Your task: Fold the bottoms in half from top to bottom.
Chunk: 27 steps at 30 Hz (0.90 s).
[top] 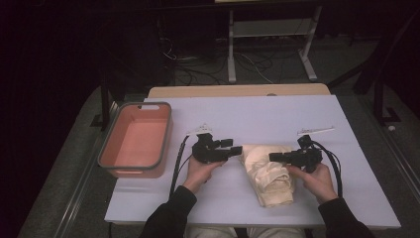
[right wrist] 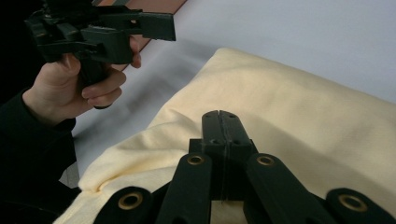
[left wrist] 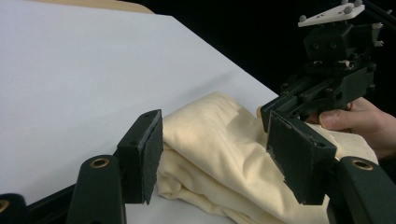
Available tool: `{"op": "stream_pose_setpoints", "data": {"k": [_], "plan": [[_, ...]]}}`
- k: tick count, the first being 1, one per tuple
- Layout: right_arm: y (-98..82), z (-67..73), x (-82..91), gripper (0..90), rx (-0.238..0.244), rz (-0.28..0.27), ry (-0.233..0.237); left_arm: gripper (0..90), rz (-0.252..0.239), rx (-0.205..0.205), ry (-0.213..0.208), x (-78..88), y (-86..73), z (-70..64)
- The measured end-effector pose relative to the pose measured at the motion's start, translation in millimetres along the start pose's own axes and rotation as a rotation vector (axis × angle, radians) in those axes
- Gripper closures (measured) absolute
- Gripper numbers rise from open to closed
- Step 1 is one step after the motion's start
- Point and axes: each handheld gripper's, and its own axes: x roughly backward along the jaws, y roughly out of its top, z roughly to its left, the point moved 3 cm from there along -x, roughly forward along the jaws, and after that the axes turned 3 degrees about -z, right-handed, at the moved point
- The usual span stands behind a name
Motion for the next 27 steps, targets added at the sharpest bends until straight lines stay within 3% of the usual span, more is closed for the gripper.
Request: {"op": "stream_pose_setpoints", "data": {"k": [12,27], "plan": [[-5.2,12.0,8.2,88.7,0.003,-0.038,0.011,35.1,0.019,-0.011,0.008,-3.2,-1.3,0.1],[-18.0,31.2,14.2,88.6,0.028,-0.033,0.025,34.3,0.027,-0.016,0.009,-4.7,-1.5,-0.3]]}}
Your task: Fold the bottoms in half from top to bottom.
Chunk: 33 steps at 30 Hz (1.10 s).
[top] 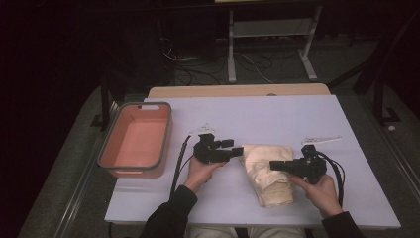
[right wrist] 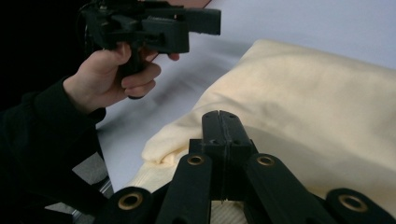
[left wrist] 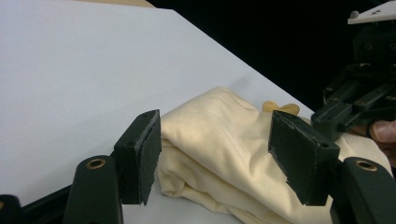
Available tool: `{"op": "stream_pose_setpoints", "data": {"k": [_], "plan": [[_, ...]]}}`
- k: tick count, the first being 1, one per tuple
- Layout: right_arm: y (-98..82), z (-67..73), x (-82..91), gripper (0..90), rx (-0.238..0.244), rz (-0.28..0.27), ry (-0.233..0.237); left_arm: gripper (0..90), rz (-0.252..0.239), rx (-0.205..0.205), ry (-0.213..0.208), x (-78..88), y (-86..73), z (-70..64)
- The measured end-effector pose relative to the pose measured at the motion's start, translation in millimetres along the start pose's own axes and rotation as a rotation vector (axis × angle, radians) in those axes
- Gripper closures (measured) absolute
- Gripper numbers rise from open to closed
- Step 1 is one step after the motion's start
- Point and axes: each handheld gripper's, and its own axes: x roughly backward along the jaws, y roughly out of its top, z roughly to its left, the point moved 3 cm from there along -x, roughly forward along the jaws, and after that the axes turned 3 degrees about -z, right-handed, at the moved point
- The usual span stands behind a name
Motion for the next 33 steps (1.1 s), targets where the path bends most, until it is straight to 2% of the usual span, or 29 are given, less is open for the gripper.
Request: {"op": "stream_pose_setpoints", "data": {"k": [6,23,33], "plan": [[-8.6,4.5,0.5,88.6,0.001,0.026,-0.005,33.8,0.006,0.003,0.0,-0.9,-0.7,-0.4],[-31.3,6.3,-2.4,88.7,-0.01,0.092,-0.017,33.0,0.014,0.001,0.004,-1.2,-1.5,0.3],[-40.9,7.9,-0.5,88.8,-0.023,0.097,-0.025,32.7,0.023,-0.005,0.01,-1.7,-2.1,0.3]]}}
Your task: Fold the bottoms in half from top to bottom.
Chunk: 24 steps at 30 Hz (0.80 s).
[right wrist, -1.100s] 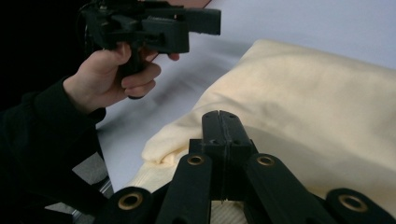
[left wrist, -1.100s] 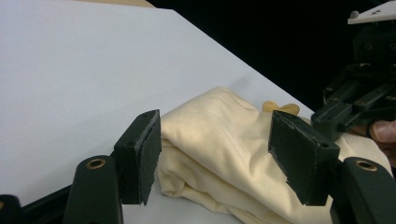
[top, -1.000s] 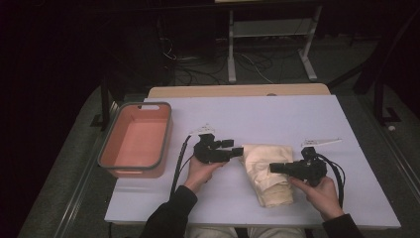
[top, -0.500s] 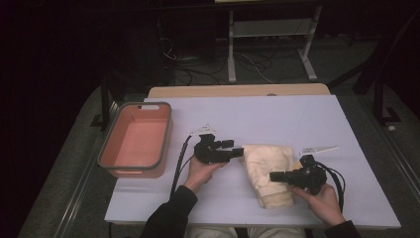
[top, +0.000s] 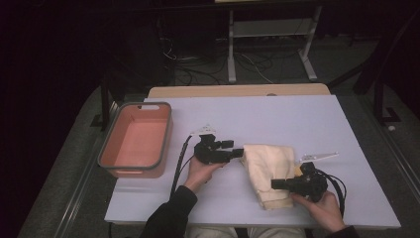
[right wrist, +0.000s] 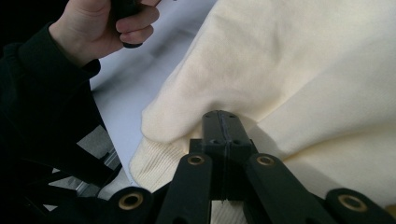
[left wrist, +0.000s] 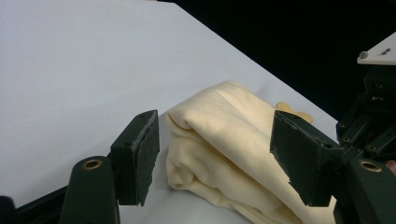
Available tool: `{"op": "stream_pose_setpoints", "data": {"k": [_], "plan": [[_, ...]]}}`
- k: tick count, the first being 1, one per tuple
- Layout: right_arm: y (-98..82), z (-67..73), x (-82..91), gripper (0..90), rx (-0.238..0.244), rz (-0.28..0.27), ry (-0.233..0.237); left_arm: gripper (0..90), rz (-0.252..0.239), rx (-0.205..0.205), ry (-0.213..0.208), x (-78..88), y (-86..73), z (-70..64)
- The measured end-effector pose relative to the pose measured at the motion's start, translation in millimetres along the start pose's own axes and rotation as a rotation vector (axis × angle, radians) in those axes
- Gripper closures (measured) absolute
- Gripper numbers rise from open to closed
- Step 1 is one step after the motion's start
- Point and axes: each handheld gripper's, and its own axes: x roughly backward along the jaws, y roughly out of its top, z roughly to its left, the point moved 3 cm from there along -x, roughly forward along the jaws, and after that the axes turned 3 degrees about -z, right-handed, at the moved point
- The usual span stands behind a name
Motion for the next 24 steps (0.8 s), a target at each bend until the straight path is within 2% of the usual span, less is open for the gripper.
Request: {"op": "stream_pose_setpoints", "data": {"k": [11,24], "plan": [[0.2,0.7,1.1,88.6,0.007,-0.009,-0.003,31.5,0.007,-0.01,-0.003,-0.2,1.5,-1.1],[9.9,8.6,16.7,70.6,0.06,-0.113,-0.049,26.8,0.032,-0.042,-0.019,-1.9,9.2,-8.4]]}}
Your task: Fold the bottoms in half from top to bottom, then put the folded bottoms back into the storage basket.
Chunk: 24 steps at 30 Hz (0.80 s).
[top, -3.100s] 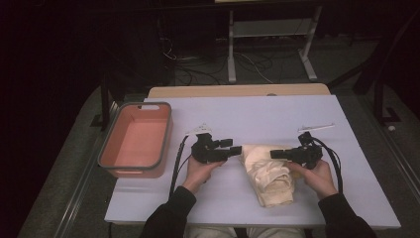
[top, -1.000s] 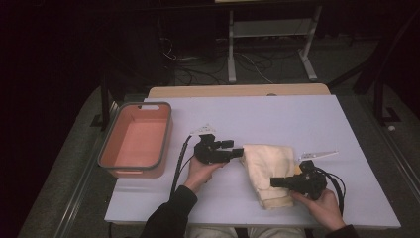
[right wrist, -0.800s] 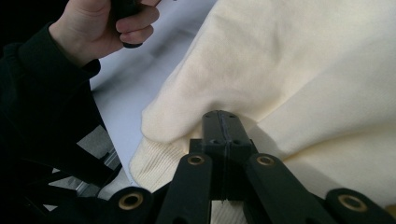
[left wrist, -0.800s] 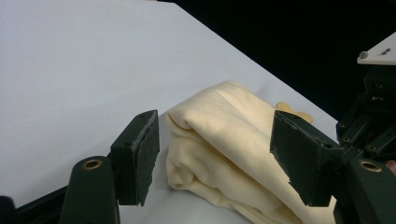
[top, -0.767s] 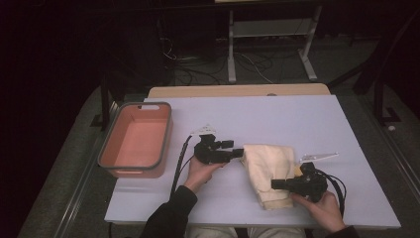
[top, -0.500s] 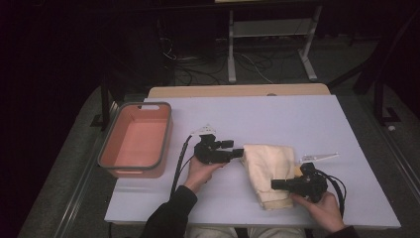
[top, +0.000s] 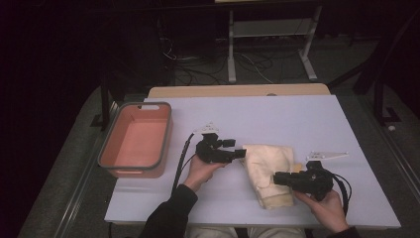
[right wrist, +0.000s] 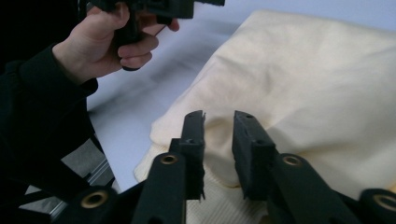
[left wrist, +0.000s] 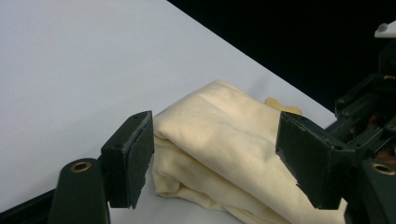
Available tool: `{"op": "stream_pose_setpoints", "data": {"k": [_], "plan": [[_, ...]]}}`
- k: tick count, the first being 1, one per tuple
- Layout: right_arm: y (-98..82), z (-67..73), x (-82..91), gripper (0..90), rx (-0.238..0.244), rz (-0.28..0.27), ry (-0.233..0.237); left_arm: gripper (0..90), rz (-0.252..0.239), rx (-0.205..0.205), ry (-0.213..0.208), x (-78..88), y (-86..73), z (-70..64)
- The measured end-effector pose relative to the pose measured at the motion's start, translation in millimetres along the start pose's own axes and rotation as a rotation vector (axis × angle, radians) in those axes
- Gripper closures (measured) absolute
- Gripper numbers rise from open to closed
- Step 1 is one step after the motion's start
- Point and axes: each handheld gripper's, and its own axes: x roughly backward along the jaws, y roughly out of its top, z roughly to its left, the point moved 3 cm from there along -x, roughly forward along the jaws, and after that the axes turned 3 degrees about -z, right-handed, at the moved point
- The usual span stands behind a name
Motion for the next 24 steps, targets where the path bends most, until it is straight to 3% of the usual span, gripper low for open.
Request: {"op": "stream_pose_setpoints", "data": {"k": [8,15,18,24], "plan": [[4.6,-0.8,13.2,43.2,-0.014,-0.068,-0.052,24.6,0.006,-0.007,-0.009,1.8,7.4,-2.7],[3.9,-0.1,19.1,15.9,-0.013,-0.069,-0.168,17.7,0.046,-0.005,0.007,-3.1,8.3,-4.3],[2.1,-1.6,20.7,12.3,-0.028,-0.06,-0.204,14.5,0.058,0.002,0.022,-4.4,8.6,-3.4],[-0.9,-3.6,20.0,3.3,-0.05,-0.039,-0.221,7.1,0.081,0.037,0.052,-7.4,6.9,1.7]]}}
